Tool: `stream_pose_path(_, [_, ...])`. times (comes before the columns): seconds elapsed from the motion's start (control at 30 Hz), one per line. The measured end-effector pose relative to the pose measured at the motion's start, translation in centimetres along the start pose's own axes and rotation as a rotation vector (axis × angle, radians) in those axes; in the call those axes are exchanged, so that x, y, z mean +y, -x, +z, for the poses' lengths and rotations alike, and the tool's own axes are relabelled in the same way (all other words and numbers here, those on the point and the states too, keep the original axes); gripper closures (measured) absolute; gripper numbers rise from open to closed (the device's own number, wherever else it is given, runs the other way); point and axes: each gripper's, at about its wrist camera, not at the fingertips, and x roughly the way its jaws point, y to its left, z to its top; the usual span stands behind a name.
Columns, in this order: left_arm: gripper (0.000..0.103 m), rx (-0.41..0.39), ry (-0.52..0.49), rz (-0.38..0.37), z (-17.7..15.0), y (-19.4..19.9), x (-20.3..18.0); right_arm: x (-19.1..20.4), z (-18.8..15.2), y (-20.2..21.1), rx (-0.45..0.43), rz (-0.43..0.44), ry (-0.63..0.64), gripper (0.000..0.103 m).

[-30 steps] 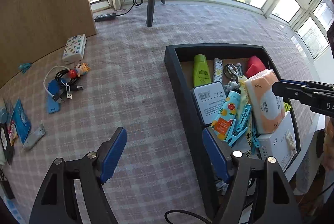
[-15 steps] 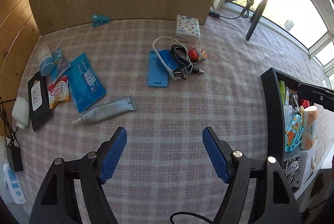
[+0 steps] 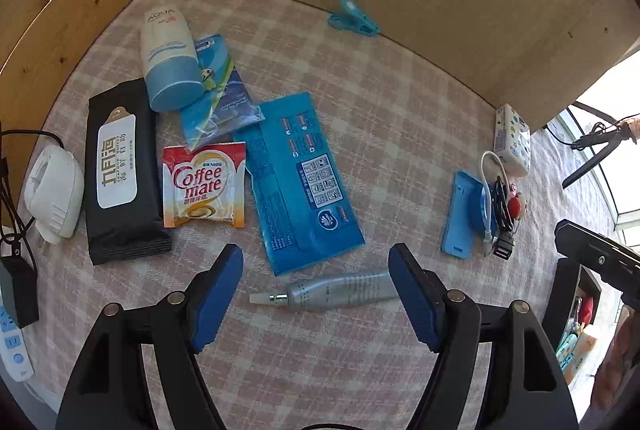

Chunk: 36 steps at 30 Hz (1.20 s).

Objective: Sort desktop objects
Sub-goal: 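Move both grippers back over the items on the tablecloth, then grasp the blue wet-wipe packet with left gripper while right gripper grasps the white USB cable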

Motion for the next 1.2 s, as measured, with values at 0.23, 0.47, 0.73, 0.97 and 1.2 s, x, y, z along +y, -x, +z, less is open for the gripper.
stream_pose_path(0.23, [0.029,0.049,0.04,0.016,1.5,-2.9,0.2,0.3,3.3,-5.1,0.072,-0.023,-0.001,0.067])
stream_pose_path(0.47, [0.027,0.057,0.025,0.08,1.9,-4.7,-0.8,-0.1,4.6,-7.2,0.099,-0.031,-0.002,0.067])
stream_pose_path(0.73, [0.033,0.033,-0.101,0.144,2.0,-5.8,-4.3,-0.1,5.8,-8.9,0.127,-0.053,0.012,0.067])
stream_pose_path(0.97, [0.054,0.012,-0.1,0.165,2.5,-5.7,-4.7,-0.6,6.5,-10.0,0.134,-0.052,0.001,0.072])
stream_pose_path(1.2, [0.081,-0.012,-0.067,0.125,2.6,-5.0,-3.8,-2.1,5.9,-8.9,0.094,0.014,-0.046,0.09])
